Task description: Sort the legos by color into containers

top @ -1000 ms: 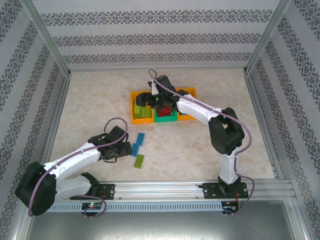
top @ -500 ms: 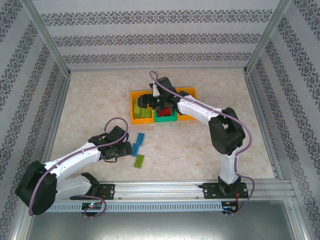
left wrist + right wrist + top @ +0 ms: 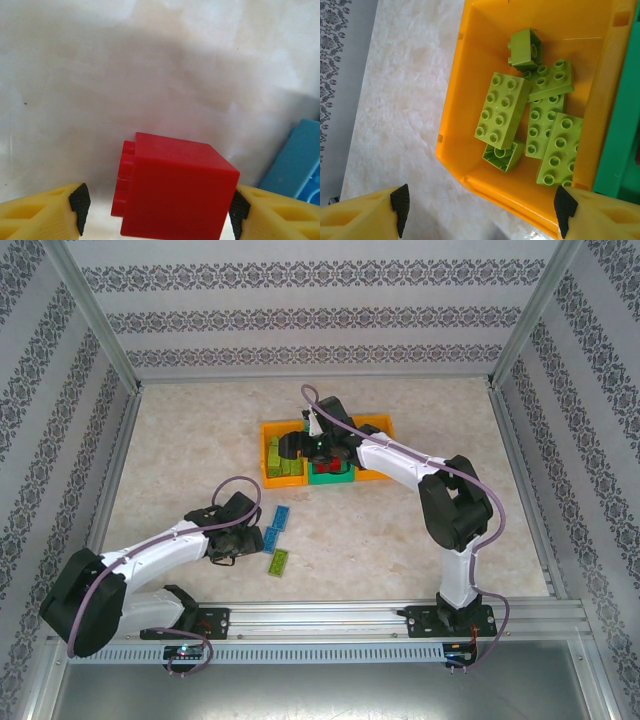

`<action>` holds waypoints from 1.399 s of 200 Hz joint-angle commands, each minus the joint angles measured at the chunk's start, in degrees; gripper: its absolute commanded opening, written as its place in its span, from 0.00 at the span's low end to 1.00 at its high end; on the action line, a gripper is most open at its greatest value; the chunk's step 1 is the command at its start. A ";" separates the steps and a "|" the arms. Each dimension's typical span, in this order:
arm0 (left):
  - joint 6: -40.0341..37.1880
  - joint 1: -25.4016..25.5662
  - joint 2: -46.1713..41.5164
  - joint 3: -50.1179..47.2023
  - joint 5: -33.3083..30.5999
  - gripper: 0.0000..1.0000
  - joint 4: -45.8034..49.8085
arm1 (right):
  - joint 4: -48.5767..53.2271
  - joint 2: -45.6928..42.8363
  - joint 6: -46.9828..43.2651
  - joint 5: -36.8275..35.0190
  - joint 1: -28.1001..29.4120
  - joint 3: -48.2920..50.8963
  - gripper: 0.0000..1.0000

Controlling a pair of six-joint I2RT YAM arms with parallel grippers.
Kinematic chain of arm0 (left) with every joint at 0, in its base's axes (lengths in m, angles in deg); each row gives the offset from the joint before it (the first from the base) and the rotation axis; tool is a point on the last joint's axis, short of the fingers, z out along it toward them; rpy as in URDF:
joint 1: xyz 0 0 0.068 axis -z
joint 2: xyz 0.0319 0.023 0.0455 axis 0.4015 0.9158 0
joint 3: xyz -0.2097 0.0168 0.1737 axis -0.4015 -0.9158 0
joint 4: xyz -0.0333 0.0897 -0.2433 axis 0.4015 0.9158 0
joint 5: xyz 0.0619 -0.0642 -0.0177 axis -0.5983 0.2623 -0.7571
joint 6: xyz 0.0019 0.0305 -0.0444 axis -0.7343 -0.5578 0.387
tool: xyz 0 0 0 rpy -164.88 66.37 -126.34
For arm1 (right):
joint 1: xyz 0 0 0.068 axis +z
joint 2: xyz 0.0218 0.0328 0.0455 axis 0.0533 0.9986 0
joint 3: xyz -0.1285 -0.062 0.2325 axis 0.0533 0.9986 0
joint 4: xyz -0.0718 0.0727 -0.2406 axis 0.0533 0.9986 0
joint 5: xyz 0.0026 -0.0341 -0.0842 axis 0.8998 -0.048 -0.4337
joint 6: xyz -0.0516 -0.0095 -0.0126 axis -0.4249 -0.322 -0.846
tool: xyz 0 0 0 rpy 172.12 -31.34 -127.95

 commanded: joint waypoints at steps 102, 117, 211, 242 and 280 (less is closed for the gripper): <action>-2.96 0.63 5.34 4.30 -2.46 0.39 -0.58 | -1.36 -5.96 -0.94 -0.97 -1.01 3.17 0.80; -3.06 0.63 5.44 4.40 -2.55 0.37 -0.50 | -1.49 -6.31 -0.96 -0.96 -1.12 3.57 0.80; -4.91 0.78 4.87 8.53 -3.00 0.34 3.66 | -1.03 -13.68 -3.44 -2.61 -5.31 12.49 0.81; -6.42 2.00 4.54 12.61 -4.04 0.33 4.77 | -0.53 -20.44 -4.60 -4.25 -10.38 20.74 0.82; -8.86 5.34 10.65 20.56 -2.79 0.33 0.33 | 0.82 -27.87 -5.69 -5.87 -16.29 29.79 0.82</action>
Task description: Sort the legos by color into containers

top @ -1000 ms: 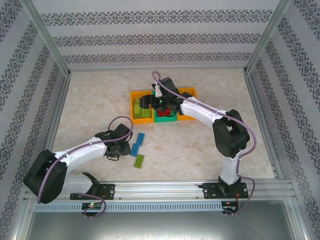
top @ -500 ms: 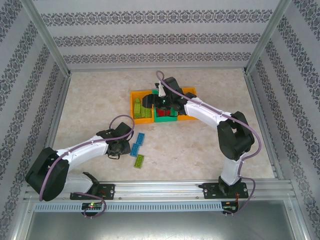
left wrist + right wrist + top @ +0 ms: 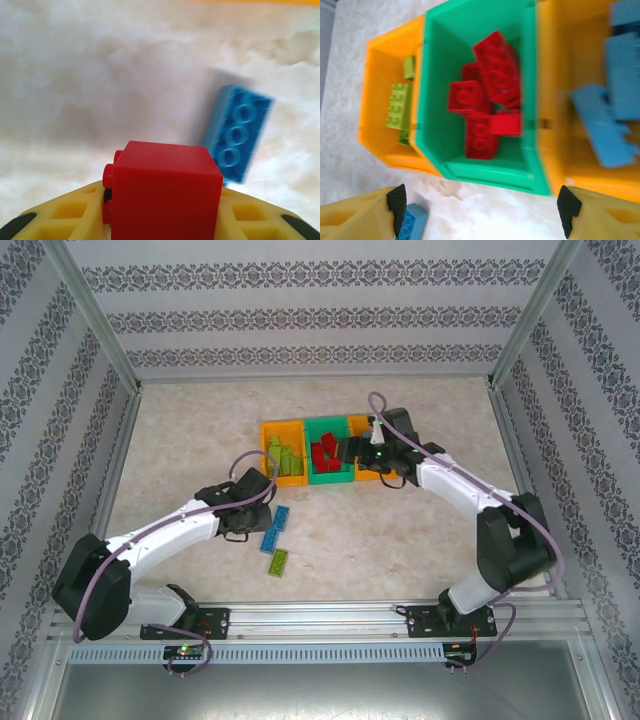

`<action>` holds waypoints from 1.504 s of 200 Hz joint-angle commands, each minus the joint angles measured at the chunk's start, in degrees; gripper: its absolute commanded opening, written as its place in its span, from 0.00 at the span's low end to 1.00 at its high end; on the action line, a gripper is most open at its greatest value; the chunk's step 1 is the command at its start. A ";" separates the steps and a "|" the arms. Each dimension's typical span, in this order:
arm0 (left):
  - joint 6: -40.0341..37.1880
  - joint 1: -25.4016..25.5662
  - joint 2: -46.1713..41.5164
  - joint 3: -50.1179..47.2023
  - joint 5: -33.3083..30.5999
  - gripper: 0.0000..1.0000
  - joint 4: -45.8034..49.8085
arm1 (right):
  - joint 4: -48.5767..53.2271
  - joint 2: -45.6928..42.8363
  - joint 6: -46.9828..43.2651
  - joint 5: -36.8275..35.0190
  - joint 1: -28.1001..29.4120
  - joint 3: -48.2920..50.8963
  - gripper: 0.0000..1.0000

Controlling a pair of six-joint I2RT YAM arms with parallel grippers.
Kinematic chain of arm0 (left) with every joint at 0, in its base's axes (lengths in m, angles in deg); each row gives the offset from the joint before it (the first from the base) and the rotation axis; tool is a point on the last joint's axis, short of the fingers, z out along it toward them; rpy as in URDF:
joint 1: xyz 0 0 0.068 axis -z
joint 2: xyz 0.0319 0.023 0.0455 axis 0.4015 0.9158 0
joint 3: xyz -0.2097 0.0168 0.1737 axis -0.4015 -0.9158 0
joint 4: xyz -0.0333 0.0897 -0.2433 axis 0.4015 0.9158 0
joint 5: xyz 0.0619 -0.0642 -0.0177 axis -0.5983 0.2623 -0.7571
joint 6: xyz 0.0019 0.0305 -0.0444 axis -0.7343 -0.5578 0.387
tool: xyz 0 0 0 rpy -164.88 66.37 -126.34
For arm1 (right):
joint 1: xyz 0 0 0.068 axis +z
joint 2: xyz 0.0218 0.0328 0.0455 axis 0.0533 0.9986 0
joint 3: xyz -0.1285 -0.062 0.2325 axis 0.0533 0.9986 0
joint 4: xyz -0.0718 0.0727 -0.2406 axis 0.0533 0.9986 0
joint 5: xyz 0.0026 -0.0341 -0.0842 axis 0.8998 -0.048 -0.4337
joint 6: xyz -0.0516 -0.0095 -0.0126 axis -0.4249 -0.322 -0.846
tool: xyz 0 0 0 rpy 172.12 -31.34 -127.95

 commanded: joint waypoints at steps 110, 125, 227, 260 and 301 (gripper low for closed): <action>-14.23 6.42 39.12 44.99 8.05 0.32 -3.32 | 1.93 -12.36 0.01 -2.46 -7.20 17.43 0.83; -13.78 4.74 41.86 49.64 6.99 0.32 -1.60 | 1.88 -13.17 0.04 -2.24 -7.21 18.04 0.83; -13.58 -1.91 49.01 60.88 6.62 0.42 1.14 | 2.74 -18.15 -0.01 -3.41 -6.79 22.46 0.83; -12.27 -1.91 48.86 60.92 6.89 0.64 0.53 | 2.40 -19.22 -1.24 -3.39 -5.28 22.22 0.83; -11.60 -1.91 43.95 57.78 5.14 0.95 -1.68 | 2.21 -20.21 -8.92 -10.94 6.36 21.50 0.83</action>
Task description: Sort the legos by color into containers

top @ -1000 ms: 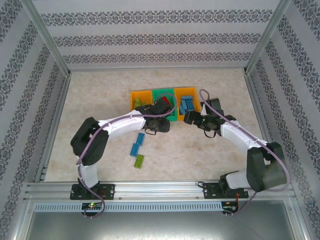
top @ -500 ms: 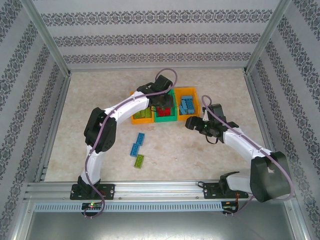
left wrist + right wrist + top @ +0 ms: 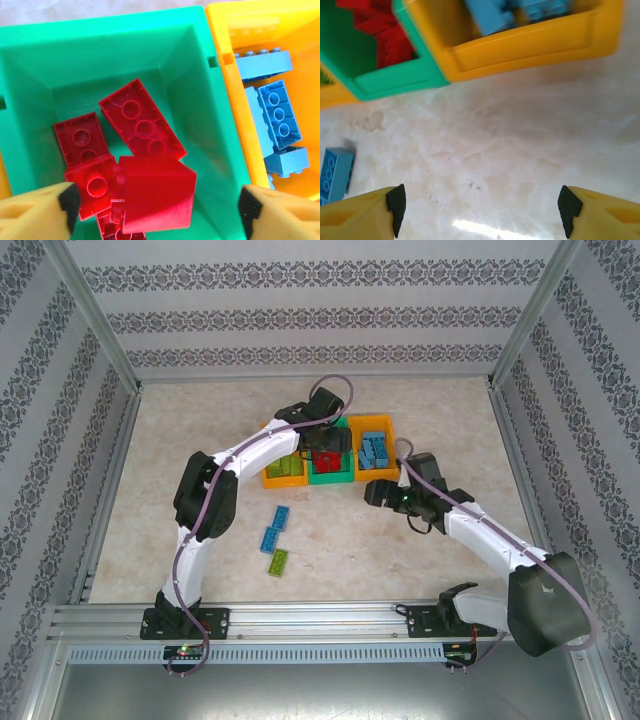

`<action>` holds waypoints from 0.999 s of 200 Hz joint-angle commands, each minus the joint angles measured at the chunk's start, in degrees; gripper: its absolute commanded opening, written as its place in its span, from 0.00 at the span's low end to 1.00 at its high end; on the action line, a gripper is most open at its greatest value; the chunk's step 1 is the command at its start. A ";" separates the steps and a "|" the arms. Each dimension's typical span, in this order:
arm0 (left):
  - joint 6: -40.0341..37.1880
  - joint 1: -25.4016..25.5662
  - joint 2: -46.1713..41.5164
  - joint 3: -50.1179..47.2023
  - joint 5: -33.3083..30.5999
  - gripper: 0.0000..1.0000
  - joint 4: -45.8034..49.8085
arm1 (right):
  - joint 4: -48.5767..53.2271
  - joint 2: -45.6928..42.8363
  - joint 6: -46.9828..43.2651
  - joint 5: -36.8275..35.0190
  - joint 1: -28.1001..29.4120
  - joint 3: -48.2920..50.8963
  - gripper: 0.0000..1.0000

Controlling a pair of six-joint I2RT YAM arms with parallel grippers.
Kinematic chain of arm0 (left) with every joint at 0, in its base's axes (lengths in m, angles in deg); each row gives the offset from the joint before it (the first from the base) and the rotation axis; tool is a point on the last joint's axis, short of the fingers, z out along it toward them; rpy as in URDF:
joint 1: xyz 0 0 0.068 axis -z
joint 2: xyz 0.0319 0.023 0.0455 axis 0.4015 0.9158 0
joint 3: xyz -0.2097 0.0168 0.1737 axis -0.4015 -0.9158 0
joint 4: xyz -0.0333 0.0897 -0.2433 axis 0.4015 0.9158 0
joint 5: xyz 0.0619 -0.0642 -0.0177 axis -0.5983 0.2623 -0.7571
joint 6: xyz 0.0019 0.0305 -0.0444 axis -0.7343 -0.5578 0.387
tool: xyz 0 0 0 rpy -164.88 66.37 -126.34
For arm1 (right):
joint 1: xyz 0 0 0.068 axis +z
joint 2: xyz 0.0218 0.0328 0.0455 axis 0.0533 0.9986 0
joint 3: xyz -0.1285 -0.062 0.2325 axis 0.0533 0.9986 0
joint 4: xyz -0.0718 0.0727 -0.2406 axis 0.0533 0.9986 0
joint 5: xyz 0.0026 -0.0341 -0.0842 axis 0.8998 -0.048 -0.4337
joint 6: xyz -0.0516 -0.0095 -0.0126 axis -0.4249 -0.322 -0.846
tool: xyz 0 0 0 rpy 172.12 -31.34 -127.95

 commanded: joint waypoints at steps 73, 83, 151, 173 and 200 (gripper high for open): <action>1.39 -2.37 -23.22 -21.35 -12.21 0.99 -8.69 | 1.88 16.44 -1.60 -10.01 20.94 -14.53 0.84; 2.77 -3.82 -24.92 -23.95 -13.06 0.99 -7.63 | 3.00 19.86 3.67 -8.88 22.02 -17.70 0.83; 6.31 -12.16 -39.64 -42.35 -18.32 0.99 -9.87 | 5.44 32.88 23.76 -5.50 29.33 -29.98 0.81; 5.84 -13.21 -41.93 -44.05 -19.55 0.99 -8.66 | 8.36 36.77 24.58 -5.70 30.55 -34.11 0.81; 5.16 -13.67 -44.56 -46.51 -21.49 0.99 -7.53 | 11.46 39.75 24.74 -7.06 31.88 -38.10 0.80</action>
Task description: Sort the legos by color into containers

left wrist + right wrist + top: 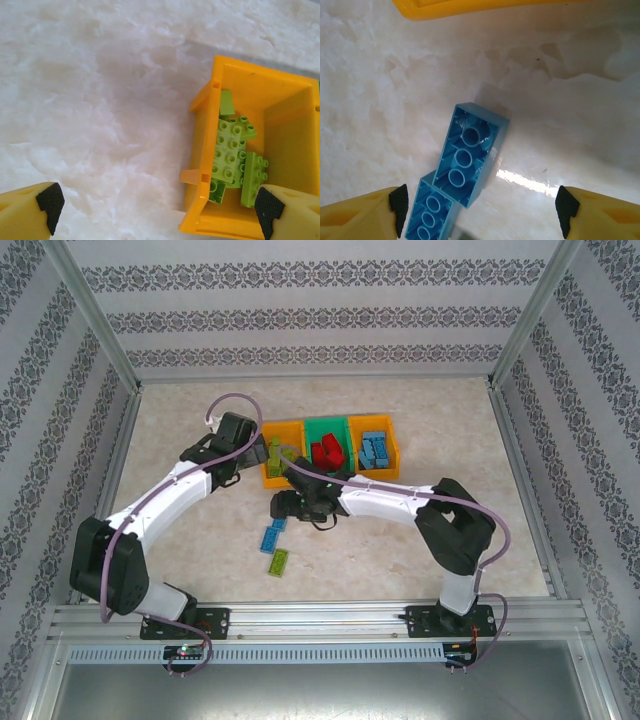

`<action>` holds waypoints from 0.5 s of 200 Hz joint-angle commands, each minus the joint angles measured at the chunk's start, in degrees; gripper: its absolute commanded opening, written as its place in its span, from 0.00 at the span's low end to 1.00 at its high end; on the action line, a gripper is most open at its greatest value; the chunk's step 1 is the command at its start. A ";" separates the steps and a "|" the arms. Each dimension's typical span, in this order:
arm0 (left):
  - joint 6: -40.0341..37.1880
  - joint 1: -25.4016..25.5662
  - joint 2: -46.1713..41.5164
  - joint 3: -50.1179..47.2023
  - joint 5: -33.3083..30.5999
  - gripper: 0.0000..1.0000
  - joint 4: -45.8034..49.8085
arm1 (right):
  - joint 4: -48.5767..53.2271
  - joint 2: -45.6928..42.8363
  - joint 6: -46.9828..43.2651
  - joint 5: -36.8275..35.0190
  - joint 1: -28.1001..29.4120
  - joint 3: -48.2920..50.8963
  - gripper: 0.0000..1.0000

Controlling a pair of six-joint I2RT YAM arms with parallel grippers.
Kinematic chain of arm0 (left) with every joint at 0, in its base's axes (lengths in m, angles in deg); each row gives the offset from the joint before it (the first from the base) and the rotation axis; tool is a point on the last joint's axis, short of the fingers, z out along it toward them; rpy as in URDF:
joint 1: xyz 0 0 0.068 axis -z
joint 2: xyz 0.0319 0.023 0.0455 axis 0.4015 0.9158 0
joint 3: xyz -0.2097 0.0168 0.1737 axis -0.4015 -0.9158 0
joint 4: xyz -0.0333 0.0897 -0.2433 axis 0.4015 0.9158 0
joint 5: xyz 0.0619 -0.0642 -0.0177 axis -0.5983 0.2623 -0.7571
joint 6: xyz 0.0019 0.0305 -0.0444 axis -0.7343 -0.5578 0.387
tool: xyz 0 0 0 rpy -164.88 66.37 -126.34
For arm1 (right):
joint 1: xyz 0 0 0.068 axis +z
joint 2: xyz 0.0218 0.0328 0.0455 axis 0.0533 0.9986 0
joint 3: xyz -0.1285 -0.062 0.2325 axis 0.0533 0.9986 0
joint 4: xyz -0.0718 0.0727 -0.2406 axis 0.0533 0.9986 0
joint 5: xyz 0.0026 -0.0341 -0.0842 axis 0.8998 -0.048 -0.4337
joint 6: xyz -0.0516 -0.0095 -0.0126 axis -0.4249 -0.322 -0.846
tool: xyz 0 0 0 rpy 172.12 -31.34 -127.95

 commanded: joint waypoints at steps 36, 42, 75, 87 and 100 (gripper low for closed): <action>-0.41 -1.81 -5.88 -6.08 -6.01 0.99 1.36 | 6.89 6.35 3.30 -2.01 2.48 -7.42 0.79; -0.56 -1.89 -6.43 -6.84 -5.98 0.99 1.25 | 7.48 7.15 3.11 -2.36 2.53 -8.19 0.79; -1.59 -2.80 -8.32 -9.06 -5.50 0.99 0.70 | 11.65 11.79 2.41 -4.40 2.27 -12.92 0.77; -2.07 -3.07 -8.70 -9.40 -5.49 0.99 0.73 | 13.19 13.31 2.11 -4.30 2.24 -14.53 0.75; -2.52 -3.26 -8.89 -9.78 -5.63 0.99 0.70 | 14.50 14.56 2.03 -4.63 2.26 -15.87 0.72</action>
